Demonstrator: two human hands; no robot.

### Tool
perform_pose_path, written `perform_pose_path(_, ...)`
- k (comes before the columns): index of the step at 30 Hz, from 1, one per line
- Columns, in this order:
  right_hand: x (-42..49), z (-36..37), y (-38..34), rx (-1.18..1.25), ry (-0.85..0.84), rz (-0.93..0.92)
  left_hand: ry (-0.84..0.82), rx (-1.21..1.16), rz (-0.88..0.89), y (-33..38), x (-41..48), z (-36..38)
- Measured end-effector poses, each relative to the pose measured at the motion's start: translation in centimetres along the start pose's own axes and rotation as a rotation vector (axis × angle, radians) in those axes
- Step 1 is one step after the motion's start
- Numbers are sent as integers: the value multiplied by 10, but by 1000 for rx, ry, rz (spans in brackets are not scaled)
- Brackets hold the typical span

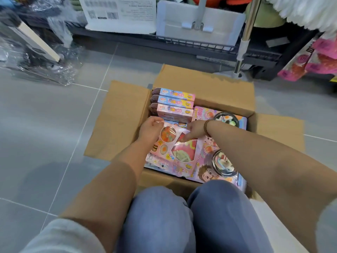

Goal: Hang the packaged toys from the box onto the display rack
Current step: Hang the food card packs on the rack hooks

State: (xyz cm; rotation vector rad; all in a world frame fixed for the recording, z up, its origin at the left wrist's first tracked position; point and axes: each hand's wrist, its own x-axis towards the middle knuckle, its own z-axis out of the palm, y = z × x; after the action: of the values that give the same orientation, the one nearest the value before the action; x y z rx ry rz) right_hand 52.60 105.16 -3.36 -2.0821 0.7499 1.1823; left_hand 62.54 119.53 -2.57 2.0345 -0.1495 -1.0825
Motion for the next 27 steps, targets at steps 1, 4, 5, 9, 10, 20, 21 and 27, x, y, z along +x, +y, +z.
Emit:
perform_pose_path(1,-7,-5,2,90,28,-23,46,39,32,3,-4,-5)
perform_pose_path(4,-23,-21,6,257,106,-93,196,169,143,12,-13,-23)
perform_pose_path(5,-28,-28,7,319,126,-125,227,143,194,18,-16,-27)
perform_pose_path(9,-41,-50,22,683,248,-206,369,91,287,35,-21,-34)
perform_pose_path(10,-47,-53,25,781,304,-227,365,13,259,37,-18,-34)
perform_pose_path(20,-72,-56,49,1247,304,-267,-275,-634,149,75,-9,6)
perform_pose_path(21,-75,-57,52,1155,359,-248,-233,-534,170,79,-7,7)
perform_pose_path(27,-94,-77,65,670,931,-233,-237,143,336,109,-15,24)
